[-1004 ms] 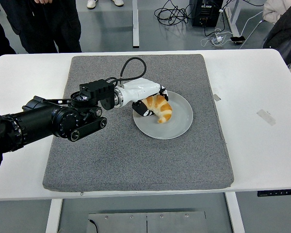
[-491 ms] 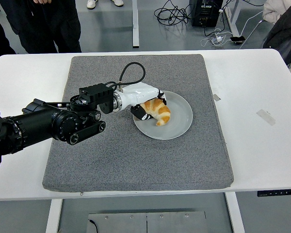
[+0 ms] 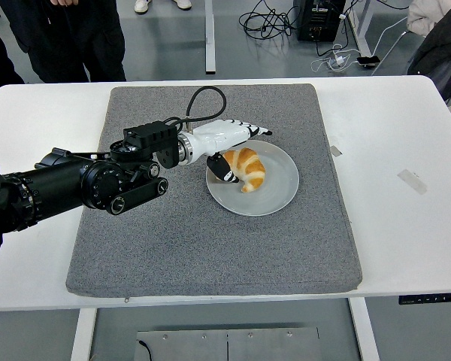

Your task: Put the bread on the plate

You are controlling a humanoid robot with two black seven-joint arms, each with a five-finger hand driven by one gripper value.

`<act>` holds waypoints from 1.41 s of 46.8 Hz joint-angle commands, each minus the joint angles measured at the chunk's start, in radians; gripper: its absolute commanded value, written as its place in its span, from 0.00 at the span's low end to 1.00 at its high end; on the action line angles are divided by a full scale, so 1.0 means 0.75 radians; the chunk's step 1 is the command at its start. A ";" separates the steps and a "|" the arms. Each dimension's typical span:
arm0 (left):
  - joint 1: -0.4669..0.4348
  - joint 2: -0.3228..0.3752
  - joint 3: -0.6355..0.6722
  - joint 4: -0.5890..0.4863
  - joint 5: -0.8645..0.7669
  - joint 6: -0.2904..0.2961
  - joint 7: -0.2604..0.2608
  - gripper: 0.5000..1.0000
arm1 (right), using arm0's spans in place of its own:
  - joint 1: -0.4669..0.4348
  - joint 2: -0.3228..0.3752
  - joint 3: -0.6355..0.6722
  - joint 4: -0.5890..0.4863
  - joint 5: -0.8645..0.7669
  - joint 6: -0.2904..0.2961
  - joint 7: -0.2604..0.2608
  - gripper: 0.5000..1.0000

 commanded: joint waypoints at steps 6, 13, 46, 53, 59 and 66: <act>-0.086 0.000 -0.048 -0.073 -0.165 -0.098 0.005 0.95 | 0.000 0.000 0.000 0.000 0.000 0.000 0.000 1.00; -0.166 0.000 -0.087 -0.110 -0.329 -0.164 0.009 0.95 | 0.000 0.000 0.000 0.000 0.000 0.000 0.000 1.00; 0.071 0.356 -0.768 0.142 -1.102 -0.303 -0.001 0.95 | 0.000 0.000 0.000 0.002 0.000 0.000 0.000 1.00; 0.131 0.350 -0.926 0.328 -1.151 -0.432 0.005 0.95 | 0.000 0.000 0.000 0.000 0.000 0.000 0.000 1.00; 0.159 0.342 -1.016 0.418 -1.190 -0.512 0.011 0.95 | 0.000 0.000 0.000 0.000 0.000 0.000 0.000 1.00; 0.178 0.321 -1.034 0.438 -1.248 -0.516 0.015 0.95 | 0.002 0.000 0.004 0.114 0.000 0.006 0.000 1.00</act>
